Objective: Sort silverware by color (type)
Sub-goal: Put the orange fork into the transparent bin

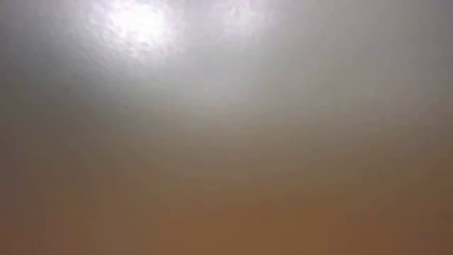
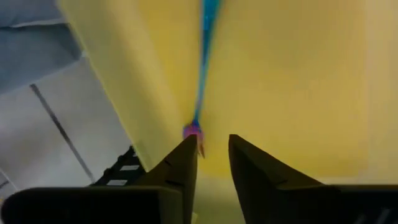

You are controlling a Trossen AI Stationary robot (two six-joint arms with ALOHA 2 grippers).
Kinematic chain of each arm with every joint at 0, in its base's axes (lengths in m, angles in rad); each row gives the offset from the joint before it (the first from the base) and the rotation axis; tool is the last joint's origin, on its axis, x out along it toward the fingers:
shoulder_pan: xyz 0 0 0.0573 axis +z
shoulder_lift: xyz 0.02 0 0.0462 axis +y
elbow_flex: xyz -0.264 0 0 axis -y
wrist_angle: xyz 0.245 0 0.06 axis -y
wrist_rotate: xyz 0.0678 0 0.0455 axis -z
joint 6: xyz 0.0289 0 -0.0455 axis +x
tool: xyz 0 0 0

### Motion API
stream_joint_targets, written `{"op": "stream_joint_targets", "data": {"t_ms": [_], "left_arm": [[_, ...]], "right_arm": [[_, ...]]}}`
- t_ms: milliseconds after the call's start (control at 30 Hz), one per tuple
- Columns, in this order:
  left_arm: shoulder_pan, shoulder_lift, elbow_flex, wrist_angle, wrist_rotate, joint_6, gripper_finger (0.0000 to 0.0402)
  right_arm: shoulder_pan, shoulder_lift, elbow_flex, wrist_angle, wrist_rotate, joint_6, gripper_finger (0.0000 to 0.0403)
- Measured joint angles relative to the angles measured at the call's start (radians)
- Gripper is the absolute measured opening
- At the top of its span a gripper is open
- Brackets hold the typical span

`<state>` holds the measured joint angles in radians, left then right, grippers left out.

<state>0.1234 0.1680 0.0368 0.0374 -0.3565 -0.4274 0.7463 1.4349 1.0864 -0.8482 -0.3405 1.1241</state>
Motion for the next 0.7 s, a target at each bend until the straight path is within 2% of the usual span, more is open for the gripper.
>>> {"op": "stream_joint_targets", "data": {"t_ms": [133,267,467,700], "left_arm": [[0.000,0.000,0.000,-0.001,0.000,0.000,0.0096],[0.000,0.000,0.000,0.000,0.000,0.000,0.0096],[0.000,0.002,0.000,-0.001,0.000,0.000,0.0096],[0.000,0.003,0.000,0.000,0.000,0.000,0.0096]], "right_arm": [[-0.038,-0.009,0.026,-0.050,-0.008,0.034,0.0100],[-0.132,-0.032,0.070,-0.180,0.010,-0.001,0.0102],[-0.328,-0.047,0.092,-0.396,0.171,-0.139,0.0102],[-0.557,-0.042,0.017,-0.403,0.187,-0.361,0.0102]]}}
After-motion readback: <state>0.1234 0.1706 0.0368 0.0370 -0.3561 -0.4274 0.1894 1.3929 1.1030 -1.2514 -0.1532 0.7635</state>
